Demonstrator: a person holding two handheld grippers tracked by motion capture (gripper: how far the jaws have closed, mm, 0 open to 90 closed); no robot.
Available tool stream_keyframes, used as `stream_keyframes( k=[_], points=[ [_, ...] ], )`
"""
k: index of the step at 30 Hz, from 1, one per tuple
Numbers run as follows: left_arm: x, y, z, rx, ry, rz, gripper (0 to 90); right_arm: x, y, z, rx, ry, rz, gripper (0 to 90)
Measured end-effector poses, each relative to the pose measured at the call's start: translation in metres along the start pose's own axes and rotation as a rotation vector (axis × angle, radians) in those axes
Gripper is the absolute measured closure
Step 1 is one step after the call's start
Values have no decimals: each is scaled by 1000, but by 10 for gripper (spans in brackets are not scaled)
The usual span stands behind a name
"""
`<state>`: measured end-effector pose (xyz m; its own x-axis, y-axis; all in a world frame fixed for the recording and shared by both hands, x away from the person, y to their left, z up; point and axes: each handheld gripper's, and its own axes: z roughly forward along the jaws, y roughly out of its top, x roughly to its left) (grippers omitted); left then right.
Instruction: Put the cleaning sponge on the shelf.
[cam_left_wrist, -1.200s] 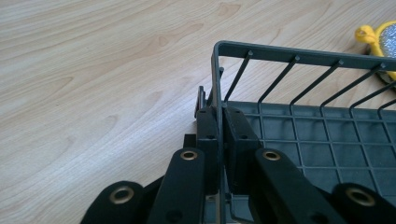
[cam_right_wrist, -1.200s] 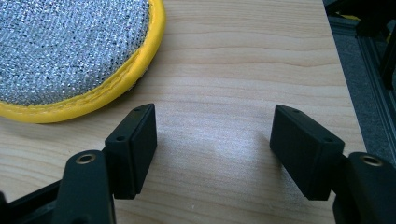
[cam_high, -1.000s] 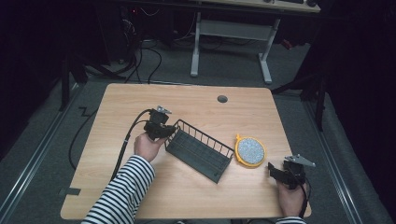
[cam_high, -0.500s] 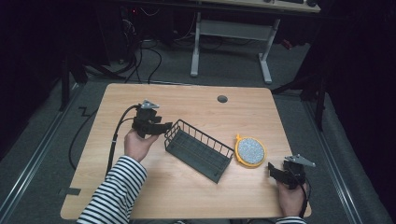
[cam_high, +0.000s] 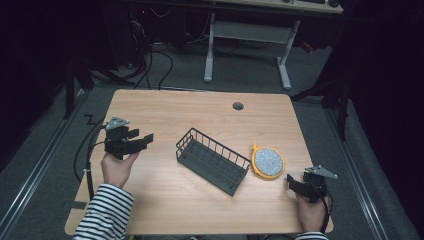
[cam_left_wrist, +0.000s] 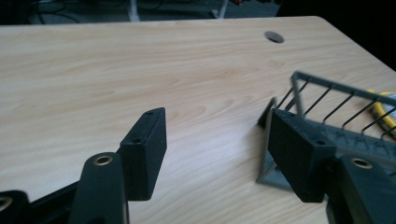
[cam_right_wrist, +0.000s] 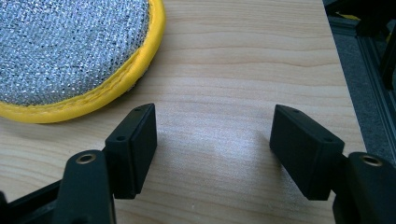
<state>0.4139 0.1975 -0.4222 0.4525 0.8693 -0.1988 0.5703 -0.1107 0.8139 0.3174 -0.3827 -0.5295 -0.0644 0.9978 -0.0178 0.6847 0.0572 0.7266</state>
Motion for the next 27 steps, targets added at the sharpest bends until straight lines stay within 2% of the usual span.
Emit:
stream_keyframes(
  k=[2,5,14,17,22,27],
  points=[
    [8,-10,-4,-2,19,-16,378,0,0,0,-1,0,-2,321],
    [19,-28,-10,-1,34,-62,376,0,0,0,0,0,0,321],
    [35,-76,-13,33,107,-100,357,-1,0,0,-1,-6,5,356],
    [39,-91,-11,41,123,-127,355,-1,0,-1,-3,-11,11,363],
    [46,-108,-3,50,163,-158,350,-1,0,-1,-3,-11,11,363],
    [47,-116,6,67,215,-150,349,-1,0,-1,-1,-4,5,344]
  ],
)
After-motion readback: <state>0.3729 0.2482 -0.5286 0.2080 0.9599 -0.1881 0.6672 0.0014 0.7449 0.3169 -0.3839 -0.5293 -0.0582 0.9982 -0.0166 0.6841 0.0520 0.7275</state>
